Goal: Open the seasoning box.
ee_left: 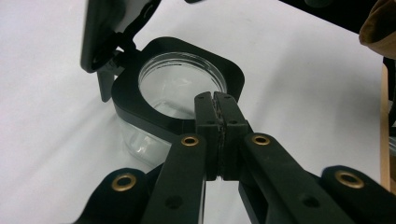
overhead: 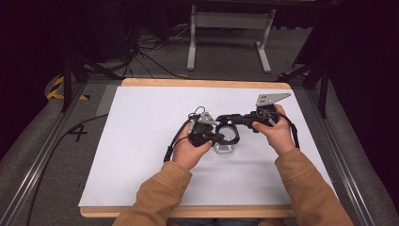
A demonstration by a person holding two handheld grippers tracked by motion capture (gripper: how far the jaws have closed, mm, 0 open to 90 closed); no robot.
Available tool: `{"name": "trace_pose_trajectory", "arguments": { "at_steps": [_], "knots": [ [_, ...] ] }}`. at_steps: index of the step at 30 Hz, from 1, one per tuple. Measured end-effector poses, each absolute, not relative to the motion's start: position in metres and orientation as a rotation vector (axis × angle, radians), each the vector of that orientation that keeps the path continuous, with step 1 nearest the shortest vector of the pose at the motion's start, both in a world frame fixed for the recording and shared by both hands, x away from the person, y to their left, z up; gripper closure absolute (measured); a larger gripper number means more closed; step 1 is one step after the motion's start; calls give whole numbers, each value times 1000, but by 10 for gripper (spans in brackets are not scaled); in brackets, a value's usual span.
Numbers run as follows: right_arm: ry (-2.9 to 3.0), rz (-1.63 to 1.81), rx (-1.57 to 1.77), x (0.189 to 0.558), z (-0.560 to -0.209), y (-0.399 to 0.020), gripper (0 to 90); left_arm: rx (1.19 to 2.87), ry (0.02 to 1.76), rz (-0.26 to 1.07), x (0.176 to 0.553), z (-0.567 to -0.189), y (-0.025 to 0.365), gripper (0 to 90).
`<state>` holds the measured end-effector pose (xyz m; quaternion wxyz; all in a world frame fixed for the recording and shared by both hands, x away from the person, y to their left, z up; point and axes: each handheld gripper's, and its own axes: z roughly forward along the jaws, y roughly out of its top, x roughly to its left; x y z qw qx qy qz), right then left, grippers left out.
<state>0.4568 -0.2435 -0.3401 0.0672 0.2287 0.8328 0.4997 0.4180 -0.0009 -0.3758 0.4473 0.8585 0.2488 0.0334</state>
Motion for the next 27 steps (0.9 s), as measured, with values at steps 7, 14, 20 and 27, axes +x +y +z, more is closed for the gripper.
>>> {"name": "trace_pose_trajectory", "arguments": {
  "at_steps": [7, 14, 20, 27],
  "knots": [
    [2474, 1520, 731, 465, -337, -244, 900, 2126, 620, 79, 419, -376, -3, 898],
    [2436, 1519, 783, 477, -334, -244, 900, 2128, 621, 94, 417, -376, -5, 899],
    [2407, 1495, 833, 484, -336, -239, 900, 2134, 616, 98, 417, -376, -5, 900],
    [2393, 1476, 858, 486, -336, -236, 900, 2136, 619, 95, 417, -375, -3, 900]
  ]
}}
